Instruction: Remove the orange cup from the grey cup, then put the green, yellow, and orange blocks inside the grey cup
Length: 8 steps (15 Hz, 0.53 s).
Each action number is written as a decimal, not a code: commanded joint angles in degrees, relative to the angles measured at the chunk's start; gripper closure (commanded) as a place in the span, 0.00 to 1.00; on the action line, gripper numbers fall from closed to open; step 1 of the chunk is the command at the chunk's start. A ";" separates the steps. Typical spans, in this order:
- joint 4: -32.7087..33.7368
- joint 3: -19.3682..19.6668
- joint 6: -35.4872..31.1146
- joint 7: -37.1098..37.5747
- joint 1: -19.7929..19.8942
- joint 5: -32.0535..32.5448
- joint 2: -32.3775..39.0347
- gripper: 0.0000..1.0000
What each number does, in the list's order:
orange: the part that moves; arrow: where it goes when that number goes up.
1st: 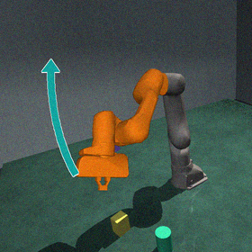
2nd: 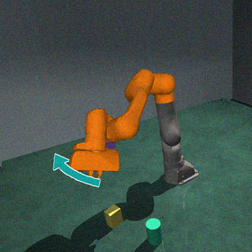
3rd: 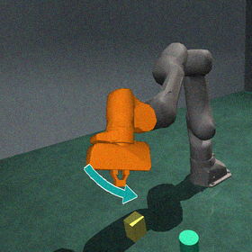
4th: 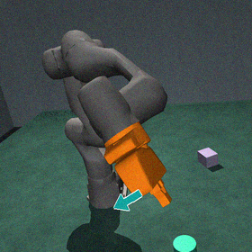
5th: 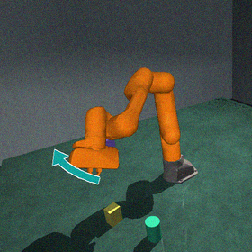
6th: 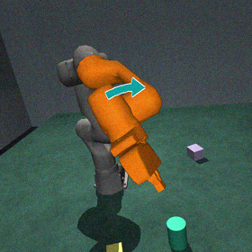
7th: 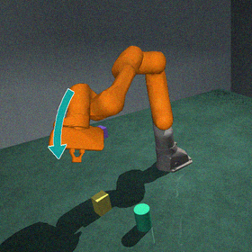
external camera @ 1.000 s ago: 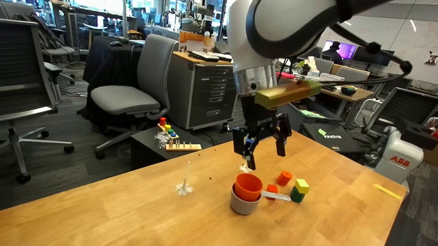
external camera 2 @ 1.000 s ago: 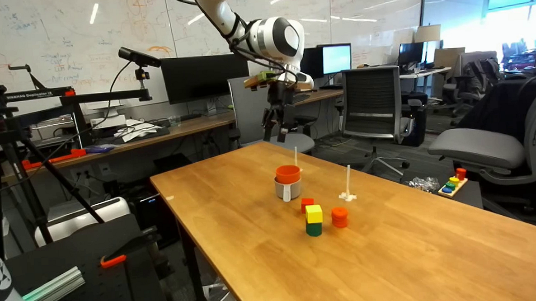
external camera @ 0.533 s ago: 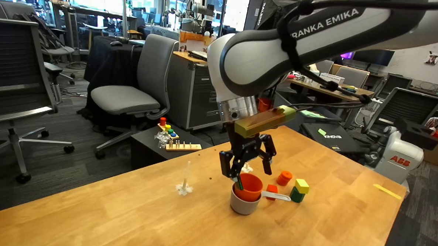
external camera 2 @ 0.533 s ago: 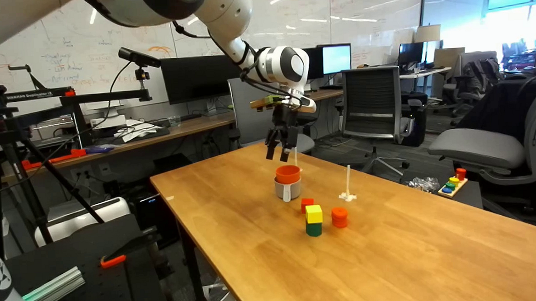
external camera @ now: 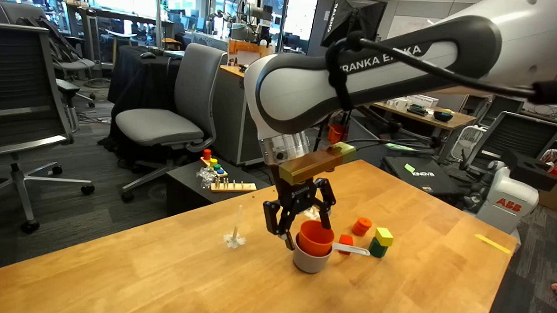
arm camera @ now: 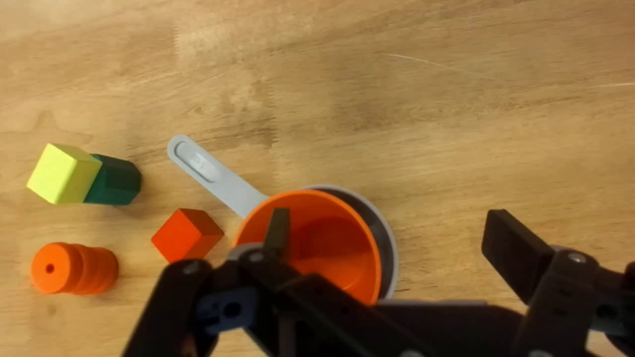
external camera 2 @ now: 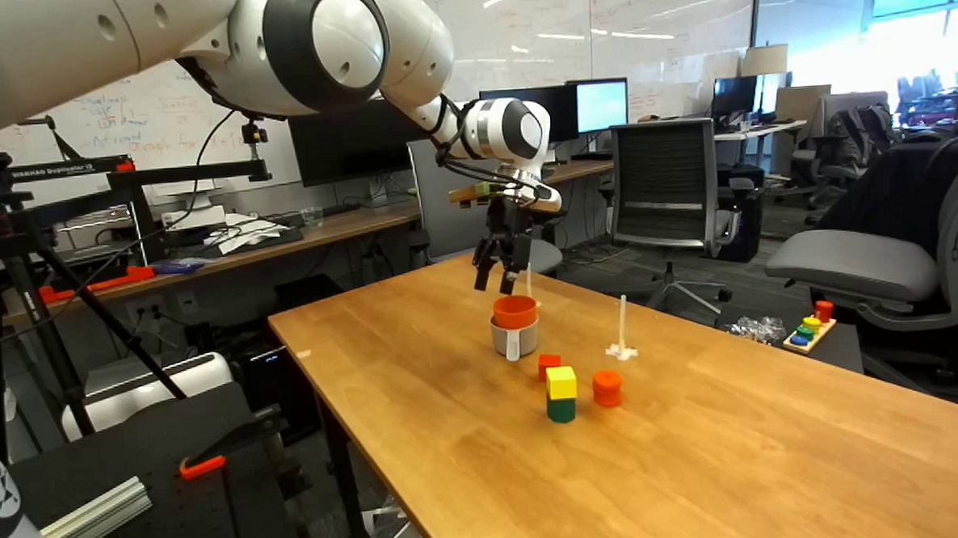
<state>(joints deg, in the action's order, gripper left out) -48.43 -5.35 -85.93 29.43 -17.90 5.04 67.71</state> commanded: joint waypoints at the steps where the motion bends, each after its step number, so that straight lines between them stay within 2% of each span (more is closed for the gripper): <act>1: 9.69 0.12 5.00 -1.15 -0.14 0.09 5.47 0.00; 2: 10.56 0.30 5.42 -1.41 -0.18 0.42 6.15 0.25; 3: 10.66 2.16 5.43 -2.15 -0.89 -1.12 6.24 0.26; 8: 14.10 3.05 6.13 -3.85 -0.63 -1.05 9.04 0.67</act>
<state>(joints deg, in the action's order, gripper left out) -40.59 -3.78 -82.65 27.50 -17.91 5.11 73.40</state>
